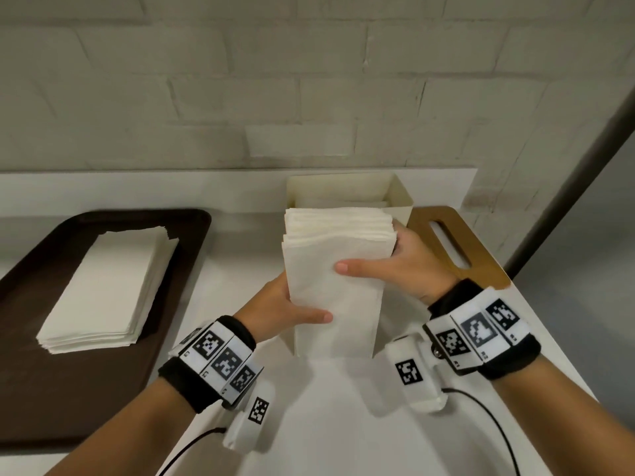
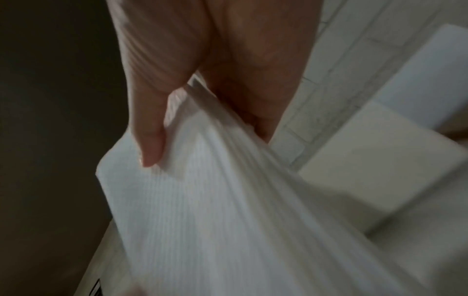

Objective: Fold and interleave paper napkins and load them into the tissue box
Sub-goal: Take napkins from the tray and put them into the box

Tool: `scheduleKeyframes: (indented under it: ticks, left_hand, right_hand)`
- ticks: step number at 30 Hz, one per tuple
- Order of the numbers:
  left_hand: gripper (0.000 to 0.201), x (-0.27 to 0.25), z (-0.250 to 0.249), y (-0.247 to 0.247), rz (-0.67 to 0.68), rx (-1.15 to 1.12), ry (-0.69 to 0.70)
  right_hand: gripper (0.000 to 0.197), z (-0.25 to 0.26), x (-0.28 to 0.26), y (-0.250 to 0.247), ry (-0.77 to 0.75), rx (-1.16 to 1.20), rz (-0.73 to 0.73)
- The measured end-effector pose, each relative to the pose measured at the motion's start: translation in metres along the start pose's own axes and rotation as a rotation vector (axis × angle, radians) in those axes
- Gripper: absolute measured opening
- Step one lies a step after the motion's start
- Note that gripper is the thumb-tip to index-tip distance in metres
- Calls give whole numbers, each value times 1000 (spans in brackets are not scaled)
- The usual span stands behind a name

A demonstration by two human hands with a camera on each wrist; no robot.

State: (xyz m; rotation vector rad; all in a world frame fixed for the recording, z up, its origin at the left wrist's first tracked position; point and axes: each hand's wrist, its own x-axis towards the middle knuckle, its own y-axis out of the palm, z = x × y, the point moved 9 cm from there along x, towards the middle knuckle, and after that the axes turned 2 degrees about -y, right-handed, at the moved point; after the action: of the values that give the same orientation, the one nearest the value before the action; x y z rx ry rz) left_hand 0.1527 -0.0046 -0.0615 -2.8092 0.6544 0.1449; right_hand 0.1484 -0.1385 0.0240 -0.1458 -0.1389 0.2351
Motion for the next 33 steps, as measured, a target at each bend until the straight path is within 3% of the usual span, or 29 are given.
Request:
scheduleKeyframes:
  ticks: [5, 7, 9, 12, 15, 18, 22, 27, 30, 33]
  left_hand:
    - [79, 8, 29, 0, 39, 126, -180]
    - [67, 11, 28, -2, 39, 170, -201]
    - [52, 14, 19, -9, 36, 192, -199]
    - [55, 19, -3, -26, -25, 58, -136]
    - [64, 25, -12, -49, -128, -202, -151]
    - [51, 35, -32, -54, -44, -386, -172]
    - [30, 57, -68, -57, 12, -311, -166]
    - [24, 97, -95, -89, -191, -312, -163]
    - [52, 120, -91, -116, -400, -267, -165]
    - [57, 134, -75, -126, -545, -114, -190]
  right_hand:
    - [37, 40, 13, -1, 26, -465, 157]
    - [36, 43, 19, -2, 73, -652, 217]
    - [32, 45, 27, -9, 99, -683, 217]
    - [22, 46, 38, -40, 143, -468, 66]
    - [34, 34, 44, -81, 228, -124, -141]
    - [29, 16, 44, -102, 273, 146, -251]
    - [25, 2, 54, -114, 284, 305, -308]
    - [33, -7, 84, -135, 276, 319, -437]
    - [42, -23, 109, -140, 370, 87, -428]
    - [56, -42, 129, -139, 443, -274, -347]
